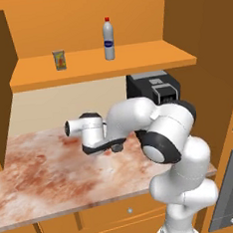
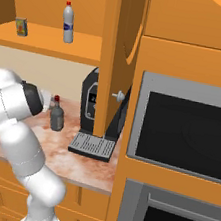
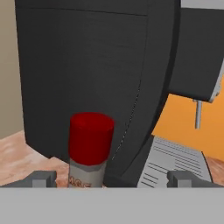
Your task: Sort all alcoholic drinks to one cabinet, and non-alcoholic drinks to the other.
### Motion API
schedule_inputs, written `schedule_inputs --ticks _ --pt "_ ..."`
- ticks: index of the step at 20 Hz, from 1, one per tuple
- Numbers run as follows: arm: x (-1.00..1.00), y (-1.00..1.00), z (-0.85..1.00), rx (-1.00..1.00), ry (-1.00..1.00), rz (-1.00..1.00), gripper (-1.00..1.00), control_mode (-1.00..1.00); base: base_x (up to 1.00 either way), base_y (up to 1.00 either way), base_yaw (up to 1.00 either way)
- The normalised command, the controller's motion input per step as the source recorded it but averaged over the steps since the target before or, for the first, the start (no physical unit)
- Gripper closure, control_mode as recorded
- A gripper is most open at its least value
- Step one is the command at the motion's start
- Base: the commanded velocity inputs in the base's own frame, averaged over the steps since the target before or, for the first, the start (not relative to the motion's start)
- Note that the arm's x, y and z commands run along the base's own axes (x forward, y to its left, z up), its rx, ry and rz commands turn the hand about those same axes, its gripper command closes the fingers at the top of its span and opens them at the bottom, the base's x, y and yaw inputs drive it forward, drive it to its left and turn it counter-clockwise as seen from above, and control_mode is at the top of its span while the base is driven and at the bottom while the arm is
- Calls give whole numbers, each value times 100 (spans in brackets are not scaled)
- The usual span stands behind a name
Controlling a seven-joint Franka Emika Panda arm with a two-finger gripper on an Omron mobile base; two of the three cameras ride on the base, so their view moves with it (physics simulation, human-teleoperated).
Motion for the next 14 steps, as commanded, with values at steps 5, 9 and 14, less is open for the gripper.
schedule_inputs --ticks 5,9,14 --pt "17 0 -6 -4 0 -2 -100 -100 0 0 0" --pt "14 0 -2 -4 0 -2 -100 -100 0 0 0" --pt "8 0 0 -5 0 -2 -100 -100 0 0 0"
